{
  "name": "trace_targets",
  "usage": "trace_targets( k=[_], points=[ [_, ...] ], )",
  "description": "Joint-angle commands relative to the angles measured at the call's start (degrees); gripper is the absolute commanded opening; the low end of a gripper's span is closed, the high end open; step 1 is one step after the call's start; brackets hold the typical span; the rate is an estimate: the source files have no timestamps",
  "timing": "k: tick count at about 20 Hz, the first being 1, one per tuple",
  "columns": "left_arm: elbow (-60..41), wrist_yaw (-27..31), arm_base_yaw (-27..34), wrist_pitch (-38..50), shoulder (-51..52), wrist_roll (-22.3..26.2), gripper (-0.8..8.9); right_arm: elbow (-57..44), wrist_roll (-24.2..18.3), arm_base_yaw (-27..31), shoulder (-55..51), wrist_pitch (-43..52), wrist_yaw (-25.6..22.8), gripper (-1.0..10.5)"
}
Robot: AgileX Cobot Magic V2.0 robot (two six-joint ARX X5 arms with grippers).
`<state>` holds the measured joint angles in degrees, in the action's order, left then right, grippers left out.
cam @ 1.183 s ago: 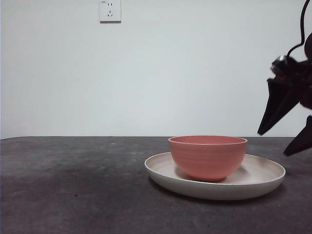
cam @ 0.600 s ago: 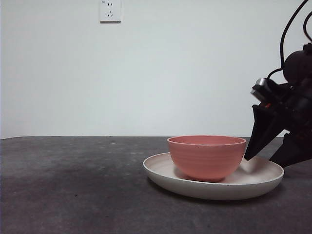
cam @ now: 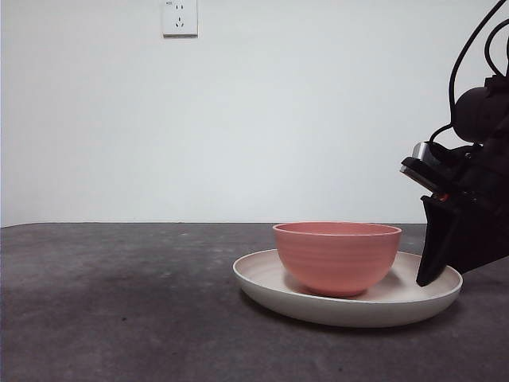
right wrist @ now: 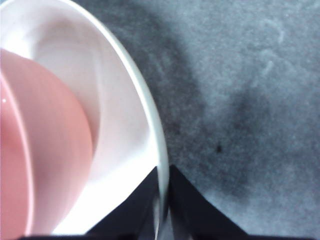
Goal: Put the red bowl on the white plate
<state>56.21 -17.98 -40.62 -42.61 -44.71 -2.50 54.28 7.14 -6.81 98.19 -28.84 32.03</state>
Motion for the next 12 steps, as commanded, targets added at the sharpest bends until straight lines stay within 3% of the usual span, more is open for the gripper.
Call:
trace_targets(
  k=[1,12],
  points=[
    [0.7,-0.3,-0.3,0.6,-0.3,-0.3,5.62,1.0,1.2,-0.3,1.0,0.3,-0.5,0.1],
    [0.7,-0.3,-0.3,0.6,-0.2,-0.3,5.62,11.5,2.5,-4.7,1.0,-7.9,-0.1,0.1]
  ],
)
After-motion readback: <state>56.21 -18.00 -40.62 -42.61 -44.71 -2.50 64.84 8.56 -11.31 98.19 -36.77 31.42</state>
